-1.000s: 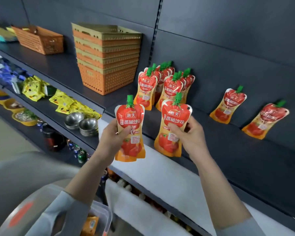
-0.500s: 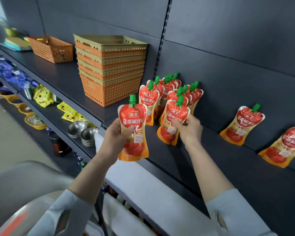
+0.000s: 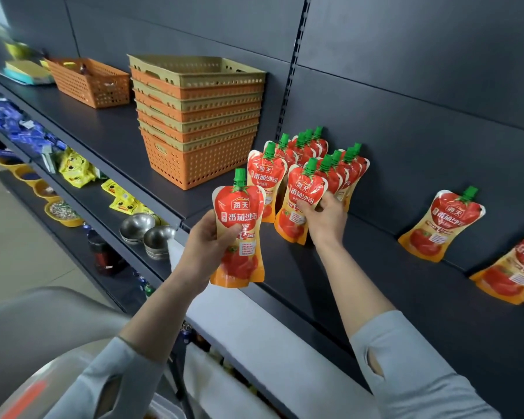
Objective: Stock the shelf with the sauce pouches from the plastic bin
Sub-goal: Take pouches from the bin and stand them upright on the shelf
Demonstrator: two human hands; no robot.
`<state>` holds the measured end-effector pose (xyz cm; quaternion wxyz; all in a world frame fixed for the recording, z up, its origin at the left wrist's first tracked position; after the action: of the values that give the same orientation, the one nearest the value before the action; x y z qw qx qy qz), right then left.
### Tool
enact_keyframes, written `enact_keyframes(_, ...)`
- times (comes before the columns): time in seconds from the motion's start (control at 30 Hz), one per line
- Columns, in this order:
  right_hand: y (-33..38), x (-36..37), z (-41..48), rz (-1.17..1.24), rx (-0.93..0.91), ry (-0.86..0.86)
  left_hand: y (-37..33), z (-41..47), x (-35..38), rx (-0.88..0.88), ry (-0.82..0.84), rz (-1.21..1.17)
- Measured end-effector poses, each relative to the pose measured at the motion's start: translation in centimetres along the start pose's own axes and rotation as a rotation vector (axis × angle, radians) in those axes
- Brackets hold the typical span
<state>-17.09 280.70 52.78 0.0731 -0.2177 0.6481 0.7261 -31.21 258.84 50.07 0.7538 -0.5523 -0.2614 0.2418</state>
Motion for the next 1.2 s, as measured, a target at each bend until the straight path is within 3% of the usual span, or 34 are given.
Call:
enact_keyframes(0.1, 0.6, -1.3, -1.1, -0.016, -0.047, -0.009, 0.0, 0.0, 1.0, 0.003, 0.040, 0.011)
enact_keyframes(0.27, 2.6, -7.2, -5.4, 0.032, -0.243, -0.180, -0.2, 0.1, 5.0, 0.017, 0.138, -0.004)
enact_keyframes(0.33, 3.0, -8.4, -6.4, 0.053, -0.238, -0.089, -0.1, 0.2, 7.5, 0.018, 0.190, 0.011)
enact_keyframes(0.47, 2.5, -8.5, -6.3, 0.139, -0.097, 0.297, -0.1, -0.1, 13.7, 0.066, 0.342, -0.018)
enact_keyframes(0.53, 1.8, -10.1, -5.3, 0.135, -0.068, 0.322, 0.1, -0.2, 16.7, 0.066, 0.407, -0.035)
enact_keyframes(0.73, -0.8, -16.5, 0.5, 0.011, -0.058, 0.087, -1.2, 2.5, 21.8, 0.243, 0.455, 0.149)
enact_keyframes(0.87, -2.6, -18.9, 5.1, -0.139, -0.036, -0.089, -4.7, 5.7, 23.9, 0.493, 0.420, 0.446)
enact_keyframes(1.03, -2.8, -19.3, 8.8, -0.252, -0.040, -0.187, -8.0, 9.5, 27.5, 0.802, 0.392, 0.863)
enact_keyframes(1.2, -1.6, -17.7, 10.9, -0.298, -0.118, -0.223, -7.3, 13.2, 30.5, 0.783, 0.468, 0.990)
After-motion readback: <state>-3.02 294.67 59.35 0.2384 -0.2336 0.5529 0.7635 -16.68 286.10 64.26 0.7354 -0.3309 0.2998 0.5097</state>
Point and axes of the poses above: each hand's wrist, its own z-axis towards the middle knuckle, its own x-axis out of the palm, y = z × x, the point moved 10 cm from there along z, towards the middle knuckle, and after that the axes turned 13 degrees about x, right-handed, at the moved point
